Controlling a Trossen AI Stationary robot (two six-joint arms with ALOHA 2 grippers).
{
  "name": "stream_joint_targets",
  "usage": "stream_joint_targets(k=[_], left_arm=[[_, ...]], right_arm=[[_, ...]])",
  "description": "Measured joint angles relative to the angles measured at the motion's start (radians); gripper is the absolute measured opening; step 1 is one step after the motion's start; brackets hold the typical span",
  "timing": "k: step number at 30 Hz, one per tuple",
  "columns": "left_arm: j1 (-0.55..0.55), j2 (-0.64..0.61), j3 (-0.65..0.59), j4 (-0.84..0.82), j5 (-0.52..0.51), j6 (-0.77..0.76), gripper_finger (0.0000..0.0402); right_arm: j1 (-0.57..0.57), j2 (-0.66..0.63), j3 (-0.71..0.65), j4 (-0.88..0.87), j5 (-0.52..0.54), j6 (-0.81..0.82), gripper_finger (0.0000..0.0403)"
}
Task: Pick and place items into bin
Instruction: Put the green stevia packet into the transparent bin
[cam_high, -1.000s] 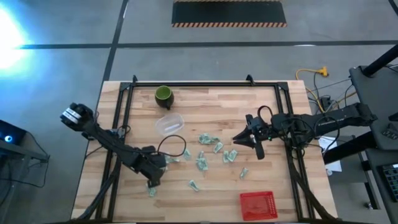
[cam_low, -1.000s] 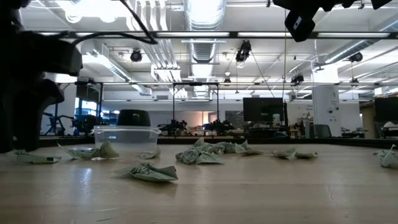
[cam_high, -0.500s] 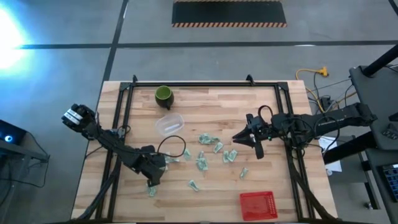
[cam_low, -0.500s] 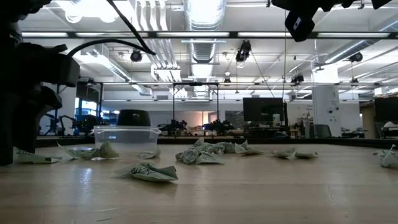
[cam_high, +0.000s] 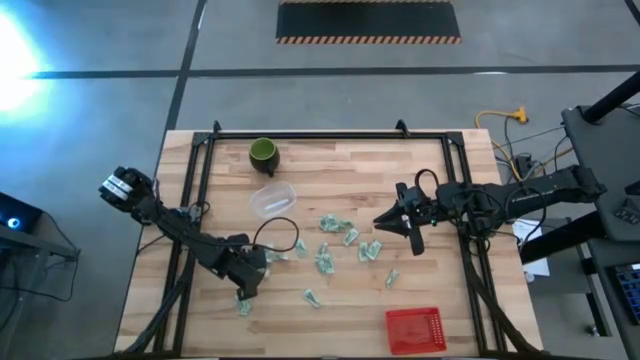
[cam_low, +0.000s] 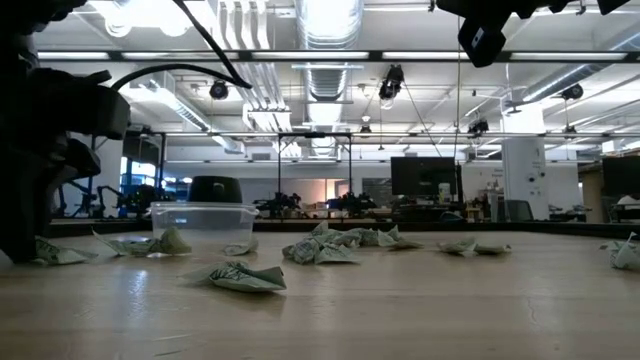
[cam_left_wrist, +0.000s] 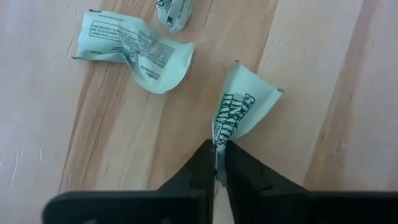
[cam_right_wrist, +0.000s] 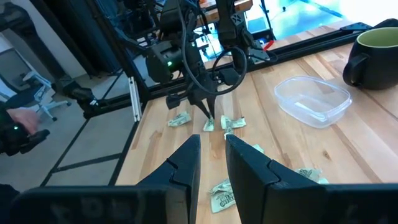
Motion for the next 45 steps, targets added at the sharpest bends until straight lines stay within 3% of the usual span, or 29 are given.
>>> stream_joint_targets(k=[8, 17, 22, 33, 38, 45], left_arm=[[0.002, -0.083, 0.034, 0.001, -0.036, 0.004, 0.0003], [0.057, -0.238, 0.048, -0.078, -0.409, 0.0, 0.0003], [0.178, -0.295, 0.043, -0.19, -0.52, 0.001, 0.0003], [0.458, -0.238, 0.045, -0.217, -0.503, 0.217, 0.0004], [0.522, -0.192, 0.043, -0.148, -0.384, 0.355, 0.0004], [0.542, -0.134, 0.064, -0.118, -0.41, 0.373, 0.0046]], right_arm=[[0.0, 0.0, 0.0, -0.001, 0.002, -0.001, 0.0068], [0.0, 0.0, 0.0, -0.002, 0.027, -0.004, 0.0068], [0.0, 0.0, 0.0, -0.002, 0.031, 0.0, 0.0068], [0.0, 0.0, -0.008, -0.002, 0.053, 0.044, 0.0068], [0.002, 0.0, -0.023, 0.0, 0.053, 0.066, 0.0068], [0.002, 0.0, -0.056, 0.0, 0.053, 0.107, 0.0068]])
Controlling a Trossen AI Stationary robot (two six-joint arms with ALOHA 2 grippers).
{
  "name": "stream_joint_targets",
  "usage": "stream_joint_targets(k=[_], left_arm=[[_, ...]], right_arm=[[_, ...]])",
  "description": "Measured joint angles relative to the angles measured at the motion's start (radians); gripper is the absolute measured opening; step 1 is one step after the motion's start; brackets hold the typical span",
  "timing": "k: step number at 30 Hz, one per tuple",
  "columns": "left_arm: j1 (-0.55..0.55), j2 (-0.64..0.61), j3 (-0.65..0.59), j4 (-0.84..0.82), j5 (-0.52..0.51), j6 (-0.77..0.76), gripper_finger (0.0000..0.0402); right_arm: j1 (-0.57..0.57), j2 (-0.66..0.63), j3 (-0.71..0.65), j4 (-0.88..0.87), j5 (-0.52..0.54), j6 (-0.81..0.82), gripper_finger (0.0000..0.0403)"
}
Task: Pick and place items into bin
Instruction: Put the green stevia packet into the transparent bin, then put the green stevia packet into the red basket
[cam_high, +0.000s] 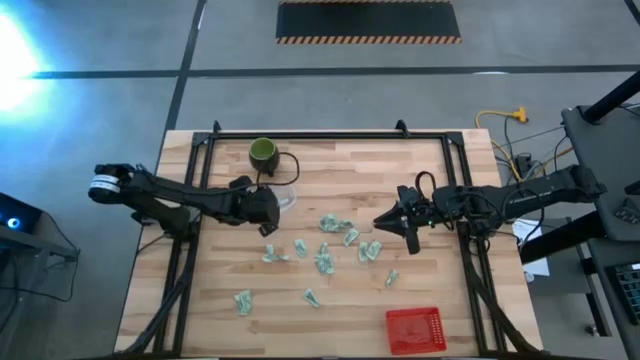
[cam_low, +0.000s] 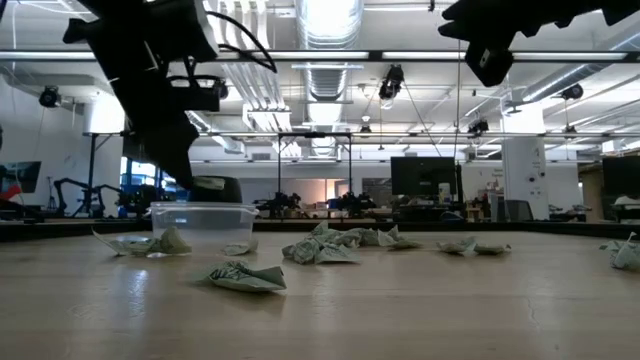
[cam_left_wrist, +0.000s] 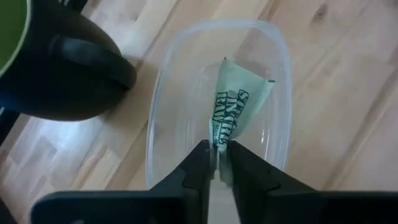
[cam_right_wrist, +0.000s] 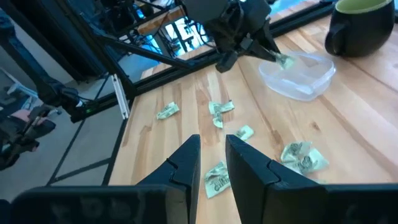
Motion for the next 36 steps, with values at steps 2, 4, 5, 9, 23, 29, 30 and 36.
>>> stream_joint_targets(k=[2, 4, 5, 9, 23, 29, 30, 36], left_arm=[[0.005, 0.01, 0.0, 0.0, -0.003, -0.001, 0.0065], [0.007, 0.015, 0.0, -0.003, -0.003, -0.002, 0.0084], [0.007, 0.015, 0.0, -0.003, -0.005, -0.003, 0.0093], [0.011, 0.012, 0.004, -0.003, -0.006, -0.003, 0.0122], [-0.035, -0.175, 0.136, -0.002, 0.153, -0.003, 0.0141], [-0.071, -0.257, 0.135, 0.014, 0.154, -0.012, 0.0141], [-0.076, -0.265, 0.135, 0.019, 0.152, -0.026, 0.0141], [-0.085, -0.276, 0.123, 0.016, 0.153, -0.057, 0.0142]], right_arm=[[0.0, 0.0, -0.012, 0.0, 0.0, 0.015, 0.0068], [0.0, 0.0, -0.021, 0.0, 0.0, 0.024, 0.0068], [0.0, 0.0, -0.025, -0.001, 0.0, 0.027, 0.0068], [0.0, 0.0, -0.027, 0.0, -0.002, 0.028, 0.0068], [0.113, 0.056, -0.026, -0.21, -0.11, -0.056, 0.0068], [0.136, 0.12, -0.008, -0.225, -0.093, -0.136, 0.0076], [0.136, 0.128, -0.006, -0.24, -0.114, -0.138, 0.0081], [0.194, 0.221, 0.013, -0.37, -0.244, -0.156, 0.0122]])
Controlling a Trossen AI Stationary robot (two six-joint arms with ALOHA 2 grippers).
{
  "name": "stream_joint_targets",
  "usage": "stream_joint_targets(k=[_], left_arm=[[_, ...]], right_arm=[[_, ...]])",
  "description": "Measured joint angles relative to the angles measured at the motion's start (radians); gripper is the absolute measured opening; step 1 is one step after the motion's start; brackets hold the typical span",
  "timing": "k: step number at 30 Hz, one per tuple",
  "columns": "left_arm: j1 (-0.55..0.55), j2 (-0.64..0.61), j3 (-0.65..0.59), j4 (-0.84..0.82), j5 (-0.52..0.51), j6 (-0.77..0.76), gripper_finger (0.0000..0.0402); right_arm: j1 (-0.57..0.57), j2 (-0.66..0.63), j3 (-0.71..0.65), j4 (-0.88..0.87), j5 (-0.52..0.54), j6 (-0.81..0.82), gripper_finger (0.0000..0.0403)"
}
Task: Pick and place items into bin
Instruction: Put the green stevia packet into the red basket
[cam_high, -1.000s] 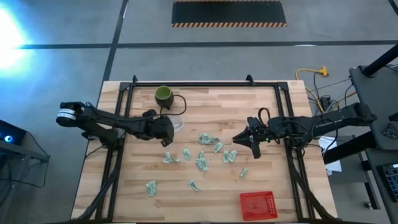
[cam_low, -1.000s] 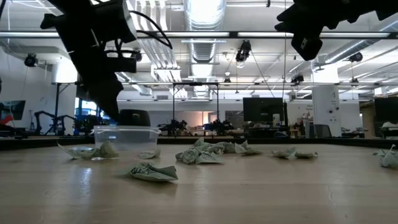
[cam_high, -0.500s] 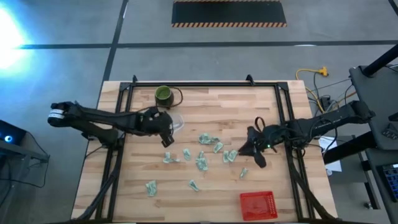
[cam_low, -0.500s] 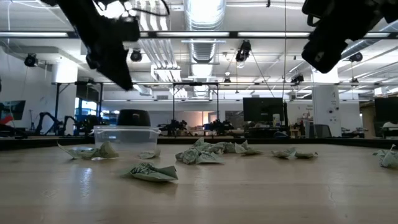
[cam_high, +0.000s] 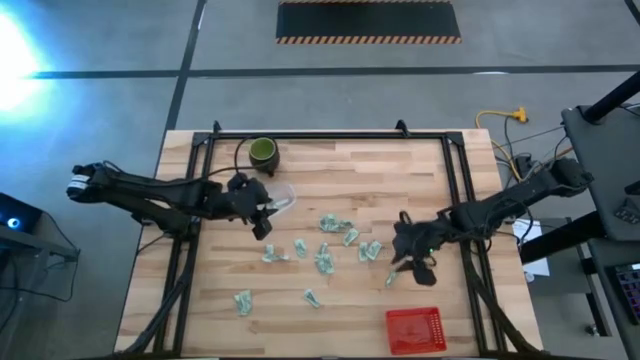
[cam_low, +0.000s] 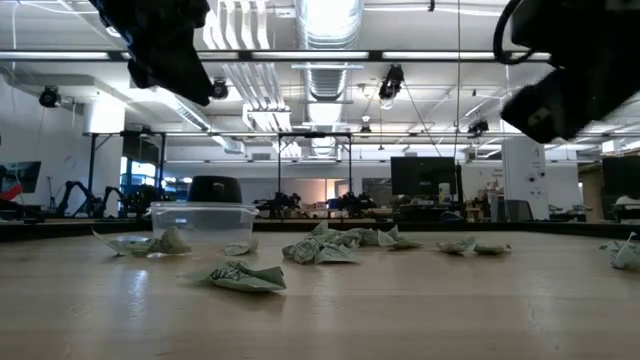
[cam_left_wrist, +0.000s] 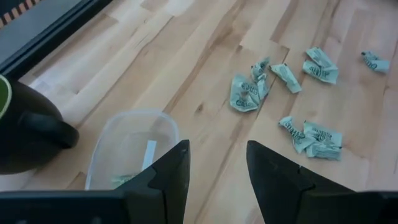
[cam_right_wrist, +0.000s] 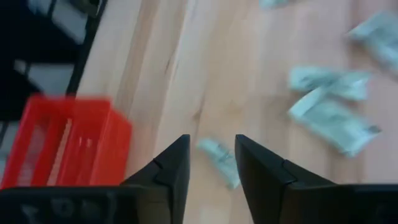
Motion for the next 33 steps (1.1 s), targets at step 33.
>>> stream_joint_targets(k=[33], left_arm=[[-0.051, 0.07, 0.017, 0.054, 0.011, -0.031, 0.0141]], right_arm=[[0.159, 0.414, 0.145, -0.031, 0.172, -0.191, 0.0116]])
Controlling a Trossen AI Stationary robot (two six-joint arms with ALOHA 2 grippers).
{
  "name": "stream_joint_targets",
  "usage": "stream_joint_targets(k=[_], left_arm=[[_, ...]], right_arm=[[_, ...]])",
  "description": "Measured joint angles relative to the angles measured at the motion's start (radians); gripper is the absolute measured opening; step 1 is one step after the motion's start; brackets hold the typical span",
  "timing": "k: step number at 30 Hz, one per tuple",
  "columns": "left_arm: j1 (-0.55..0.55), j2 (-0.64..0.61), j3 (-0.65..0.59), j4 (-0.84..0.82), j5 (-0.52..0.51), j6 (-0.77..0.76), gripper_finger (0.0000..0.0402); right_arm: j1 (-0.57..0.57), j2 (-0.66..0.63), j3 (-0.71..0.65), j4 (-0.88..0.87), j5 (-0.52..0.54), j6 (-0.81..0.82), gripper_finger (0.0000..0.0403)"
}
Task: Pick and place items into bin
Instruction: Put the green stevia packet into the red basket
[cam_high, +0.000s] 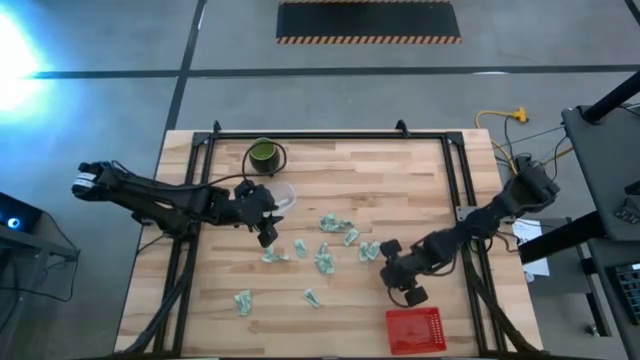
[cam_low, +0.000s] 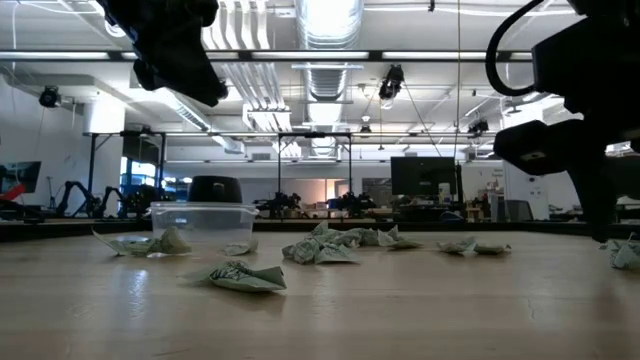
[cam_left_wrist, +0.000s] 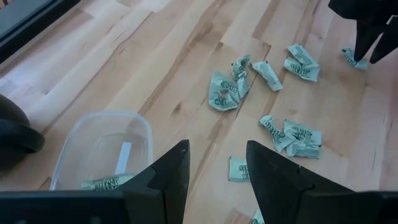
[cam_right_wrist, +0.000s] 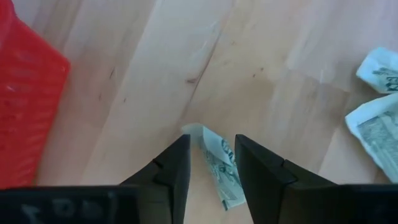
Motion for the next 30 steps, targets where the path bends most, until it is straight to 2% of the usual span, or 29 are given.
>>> stream_joint_targets(k=[10, 20, 30], left_arm=[[0.0, 0.0, 0.0, 0.0, 0.0, 0.001, 0.0141], [0.0, -0.001, -0.001, 0.0, 0.0, 0.003, 0.0141], [0.001, -0.001, -0.002, 0.0, 0.0, 0.004, 0.0141]], right_arm=[[0.025, 0.025, -0.002, -0.003, 0.072, 0.071, 0.0084], [0.025, 0.022, -0.003, -0.005, 0.072, 0.111, 0.0014], [0.025, -0.049, 0.009, -0.053, 0.092, 0.2, 0.0009]])
